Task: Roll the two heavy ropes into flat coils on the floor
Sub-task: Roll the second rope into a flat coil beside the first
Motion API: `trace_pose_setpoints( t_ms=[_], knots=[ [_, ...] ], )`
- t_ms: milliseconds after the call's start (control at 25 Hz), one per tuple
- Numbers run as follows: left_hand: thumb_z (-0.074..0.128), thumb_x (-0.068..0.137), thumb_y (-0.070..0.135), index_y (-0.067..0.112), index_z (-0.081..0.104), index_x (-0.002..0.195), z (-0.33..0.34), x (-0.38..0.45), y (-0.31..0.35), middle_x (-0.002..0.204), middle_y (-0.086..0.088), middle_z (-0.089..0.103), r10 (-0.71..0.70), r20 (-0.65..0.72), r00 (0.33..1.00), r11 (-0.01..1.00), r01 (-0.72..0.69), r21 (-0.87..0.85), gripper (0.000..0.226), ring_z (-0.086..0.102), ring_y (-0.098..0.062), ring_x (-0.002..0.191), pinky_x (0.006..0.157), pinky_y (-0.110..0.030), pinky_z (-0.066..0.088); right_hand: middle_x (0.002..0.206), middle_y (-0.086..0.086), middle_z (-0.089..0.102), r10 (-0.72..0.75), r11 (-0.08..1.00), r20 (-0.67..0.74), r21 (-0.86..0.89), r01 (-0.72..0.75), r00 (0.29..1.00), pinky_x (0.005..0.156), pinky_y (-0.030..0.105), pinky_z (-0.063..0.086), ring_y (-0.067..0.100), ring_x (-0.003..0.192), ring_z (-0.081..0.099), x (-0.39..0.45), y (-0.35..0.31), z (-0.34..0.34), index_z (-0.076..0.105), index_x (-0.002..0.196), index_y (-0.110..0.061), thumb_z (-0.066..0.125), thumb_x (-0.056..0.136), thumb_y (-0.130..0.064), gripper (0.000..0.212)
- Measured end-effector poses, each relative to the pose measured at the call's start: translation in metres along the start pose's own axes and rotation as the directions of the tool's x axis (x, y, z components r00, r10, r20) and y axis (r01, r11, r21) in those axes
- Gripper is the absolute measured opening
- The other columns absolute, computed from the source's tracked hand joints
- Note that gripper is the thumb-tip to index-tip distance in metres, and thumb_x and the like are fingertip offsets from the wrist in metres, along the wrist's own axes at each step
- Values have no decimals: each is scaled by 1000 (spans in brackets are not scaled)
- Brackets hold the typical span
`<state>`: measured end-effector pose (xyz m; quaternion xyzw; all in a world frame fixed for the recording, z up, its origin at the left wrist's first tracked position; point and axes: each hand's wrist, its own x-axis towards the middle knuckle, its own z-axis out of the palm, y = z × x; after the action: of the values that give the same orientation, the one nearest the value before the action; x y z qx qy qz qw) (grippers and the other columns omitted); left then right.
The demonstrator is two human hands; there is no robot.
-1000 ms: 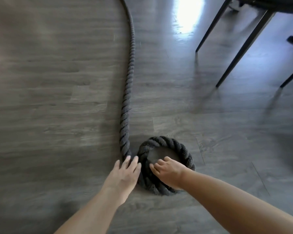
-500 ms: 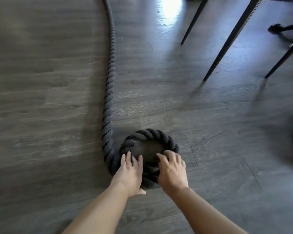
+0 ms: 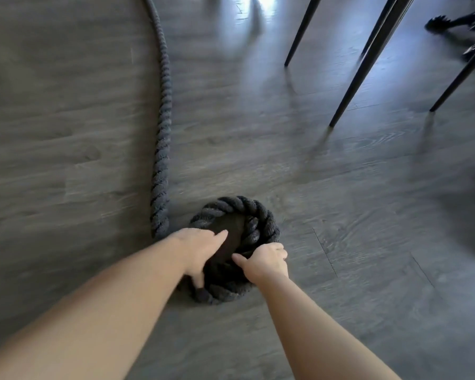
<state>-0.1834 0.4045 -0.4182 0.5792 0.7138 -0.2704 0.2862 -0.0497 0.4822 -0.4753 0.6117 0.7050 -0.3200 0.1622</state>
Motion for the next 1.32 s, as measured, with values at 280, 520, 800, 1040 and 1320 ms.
trace_pose_setpoints(
  t_ms=[280, 520, 800, 1040, 1320],
  knots=[
    [75, 76, 54, 17, -8, 157, 24, 25, -112, 163, -15, -17, 255, 24, 967, 806, -226, 546, 122, -12, -39, 149, 116, -64, -1, 149, 17, 27, -106, 965, 64, -235, 118, 992, 103, 46, 37, 34, 134, 37, 31, -47, -16, -1, 150, 5, 68, 76, -66, 124],
    [46, 75, 84, -13, 25, 147, 40, 38, -130, 147, -43, 27, 191, -155, 969, 906, -114, 407, 122, 30, -67, 128, 106, -70, 25, 158, 22, 2, -101, 946, 7, -309, 98, 995, 99, 53, 38, 45, 134, 28, 36, -125, -14, -11, 154, -10, 48, 97, -48, 91],
    [55, 77, 78, -2, 49, 130, -21, 64, -99, 124, -26, 59, -77, -147, 986, 997, 80, 18, 97, 52, -46, 120, 99, -59, 37, 154, 31, 12, 186, 972, 112, 121, -200, 976, 110, 45, 29, 43, 137, 30, 49, -174, -1, -19, 150, -1, 58, 87, -61, 116],
    [76, 60, 71, 10, 18, 154, -32, 85, -230, 162, -19, 13, 279, -169, 945, 904, -199, 379, 127, 15, -36, 148, 116, -60, 15, 147, 36, 23, 249, 968, 19, 12, -249, 968, 109, 41, 32, 41, 136, 31, 81, -199, -3, -13, 146, 13, 66, 81, -63, 128],
    [54, 68, 86, -3, 13, 153, -21, 105, -277, 159, -31, -10, 237, -160, 958, 913, -163, 373, 130, -4, -49, 147, 117, -59, 1, 148, 27, 25, 122, 988, -5, -97, -122, 992, 105, 43, 36, 38, 135, 33, 123, -215, -21, -15, 149, 5, 68, 79, -60, 127]
  ],
)
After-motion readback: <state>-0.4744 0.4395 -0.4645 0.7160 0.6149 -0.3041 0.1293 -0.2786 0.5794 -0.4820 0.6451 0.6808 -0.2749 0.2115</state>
